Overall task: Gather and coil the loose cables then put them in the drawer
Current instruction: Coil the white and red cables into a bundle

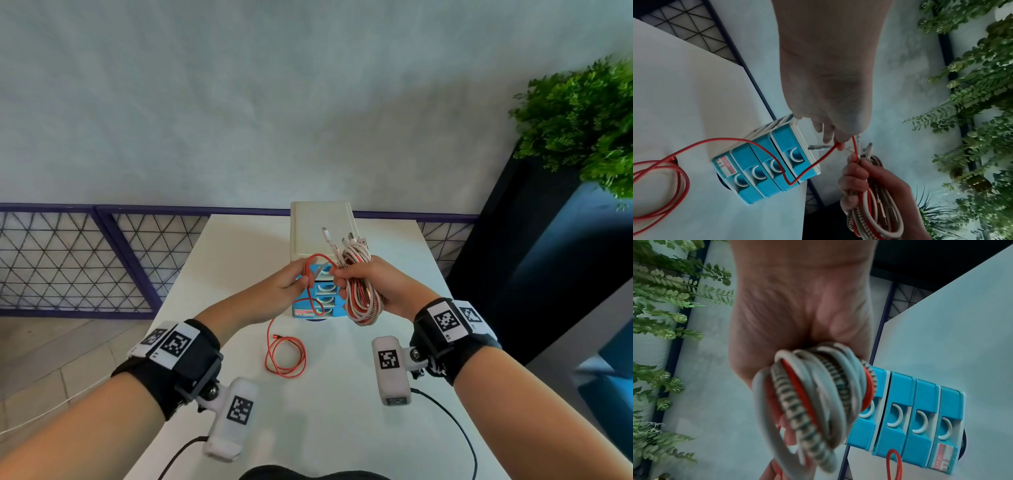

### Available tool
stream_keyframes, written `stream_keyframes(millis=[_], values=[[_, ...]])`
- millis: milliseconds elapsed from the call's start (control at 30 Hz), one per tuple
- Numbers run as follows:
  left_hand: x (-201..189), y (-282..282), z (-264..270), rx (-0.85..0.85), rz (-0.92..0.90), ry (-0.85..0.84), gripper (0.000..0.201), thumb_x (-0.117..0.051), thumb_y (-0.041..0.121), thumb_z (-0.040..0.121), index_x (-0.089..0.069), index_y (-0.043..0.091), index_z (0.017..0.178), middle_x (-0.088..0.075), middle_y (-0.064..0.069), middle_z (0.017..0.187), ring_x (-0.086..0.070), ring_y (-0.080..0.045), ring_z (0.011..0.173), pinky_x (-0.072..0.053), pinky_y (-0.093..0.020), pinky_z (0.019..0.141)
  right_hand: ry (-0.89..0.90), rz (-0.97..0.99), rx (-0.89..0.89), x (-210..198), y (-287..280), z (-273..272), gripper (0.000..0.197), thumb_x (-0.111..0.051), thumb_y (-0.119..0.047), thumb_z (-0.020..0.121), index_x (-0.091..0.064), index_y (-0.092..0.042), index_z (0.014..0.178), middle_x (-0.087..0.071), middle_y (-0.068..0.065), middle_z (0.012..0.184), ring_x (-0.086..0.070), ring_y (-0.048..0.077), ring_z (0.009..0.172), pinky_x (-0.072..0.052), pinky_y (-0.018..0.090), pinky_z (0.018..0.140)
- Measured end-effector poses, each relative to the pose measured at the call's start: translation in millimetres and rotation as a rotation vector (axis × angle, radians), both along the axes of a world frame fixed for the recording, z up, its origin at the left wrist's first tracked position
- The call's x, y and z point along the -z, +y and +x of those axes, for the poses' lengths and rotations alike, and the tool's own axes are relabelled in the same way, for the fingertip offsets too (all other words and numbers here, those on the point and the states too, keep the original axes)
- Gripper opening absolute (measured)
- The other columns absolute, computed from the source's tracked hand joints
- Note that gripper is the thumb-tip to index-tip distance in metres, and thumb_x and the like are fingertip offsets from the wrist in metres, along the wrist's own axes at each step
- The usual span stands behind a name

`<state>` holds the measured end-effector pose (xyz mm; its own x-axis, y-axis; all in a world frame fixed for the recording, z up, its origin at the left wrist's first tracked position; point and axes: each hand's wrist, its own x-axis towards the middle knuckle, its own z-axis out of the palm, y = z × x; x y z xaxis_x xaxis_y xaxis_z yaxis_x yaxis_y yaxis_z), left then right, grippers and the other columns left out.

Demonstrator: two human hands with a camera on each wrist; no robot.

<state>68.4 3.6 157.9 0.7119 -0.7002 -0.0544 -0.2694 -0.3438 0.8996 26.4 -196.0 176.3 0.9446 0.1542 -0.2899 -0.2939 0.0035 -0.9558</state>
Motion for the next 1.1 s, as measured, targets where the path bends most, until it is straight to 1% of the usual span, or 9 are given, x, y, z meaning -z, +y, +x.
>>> stream_keyframes(millis=[100,200,333,500,767,867,967,1033,1100], values=[[1,2,1,-0.046,0.002,0.025,0.027,-0.029,0.015,0.102,-0.047,0.001,0.116,-0.055,-0.003,0.118,-0.051,-0.006,0.103,-0.043,-0.002,0.078,0.000,0.012,-0.009,-2,1,-2,0.011,-0.059,-0.008,0.091,-0.059,-0.005,0.081,-0.060,0.006,0.066,-0.061,0.014,0.053,-0.051,0.024,0.052],[1,0,1,-0.086,-0.021,-0.001,0.022,-0.030,0.014,0.102,-0.049,0.010,0.093,-0.057,-0.001,0.100,-0.053,-0.006,0.091,-0.046,-0.008,0.077,-0.028,-0.135,0.040,0,4,1,0.017,-0.062,-0.014,0.091,-0.061,-0.007,0.076,-0.063,0.009,0.067,-0.063,0.015,0.053,-0.054,0.025,0.055],[1,-2,5,-0.180,-0.022,-0.080,0.023,-0.041,0.014,0.099,-0.056,0.021,0.083,-0.064,0.002,0.092,-0.059,-0.014,0.091,-0.050,-0.035,0.091,-0.136,-0.393,0.131,3,10,8,0.020,-0.064,-0.029,0.090,-0.060,-0.012,0.081,-0.067,0.005,0.071,-0.065,0.011,0.057,-0.054,0.024,0.061],[-7,-7,-1,-0.227,0.060,-0.212,0.015,-0.050,0.016,0.095,-0.061,0.020,0.085,-0.071,0.000,0.094,-0.067,-0.013,0.092,-0.053,-0.024,0.077,-0.208,-0.512,0.136,10,19,14,0.034,-0.065,-0.043,0.086,-0.063,-0.009,0.093,-0.073,0.007,0.083,-0.073,0.019,0.076,-0.060,0.035,0.075],[-6,-3,-8,-0.192,0.074,-0.123,0.016,-0.052,0.019,0.094,-0.065,0.010,0.096,-0.074,0.003,0.094,-0.069,-0.007,0.091,-0.055,-0.036,0.088,-0.140,-0.494,0.222,20,28,12,0.021,-0.070,-0.022,0.082,-0.063,-0.009,0.098,-0.066,0.001,0.075,-0.066,0.011,0.066,-0.049,0.020,0.059],[-8,-4,-10,-0.155,0.092,-0.057,0.018,-0.050,0.019,0.095,-0.065,0.009,0.096,-0.074,-0.001,0.094,-0.069,-0.015,0.094,-0.053,-0.039,0.088,-0.145,-0.413,0.305,24,29,12,0.022,-0.073,-0.018,0.080,-0.062,-0.010,0.097,-0.065,0.003,0.077,-0.066,0.016,0.071,-0.052,0.025,0.063],[-8,-5,-10,-0.164,0.101,-0.087,0.018,-0.051,0.027,0.092,-0.066,0.022,0.084,-0.072,-0.015,0.090,-0.064,-0.022,0.082,-0.052,-0.048,0.077,-0.157,-0.340,0.416,29,31,15,0.017,-0.074,-0.013,0.077,-0.062,-0.013,0.089,-0.064,0.002,0.074,-0.064,0.018,0.070,-0.052,0.030,0.067],[-8,-7,-11,-0.198,0.100,-0.117,0.019,-0.050,0.026,0.093,-0.066,0.020,0.085,-0.070,-0.019,0.092,-0.057,-0.016,0.075,-0.049,-0.037,0.066,-0.164,-0.324,0.471,28,30,17,0.018,-0.074,-0.012,0.077,-0.062,-0.013,0.091,-0.065,0.002,0.075,-0.064,0.016,0.068,-0.051,0.028,0.065],[-8,-9,-12,-0.263,-0.015,-0.043,0.020,-0.047,0.018,0.096,-0.064,0.014,0.086,-0.071,-0.013,0.097,-0.064,-0.014,0.084,-0.054,-0.031,0.078,-0.162,-0.323,0.481,25,27,17,0.020,-0.072,-0.012,0.079,-0.062,-0.010,0.096,-0.066,0.003,0.077,-0.065,0.014,0.067,-0.049,0.024,0.059]])
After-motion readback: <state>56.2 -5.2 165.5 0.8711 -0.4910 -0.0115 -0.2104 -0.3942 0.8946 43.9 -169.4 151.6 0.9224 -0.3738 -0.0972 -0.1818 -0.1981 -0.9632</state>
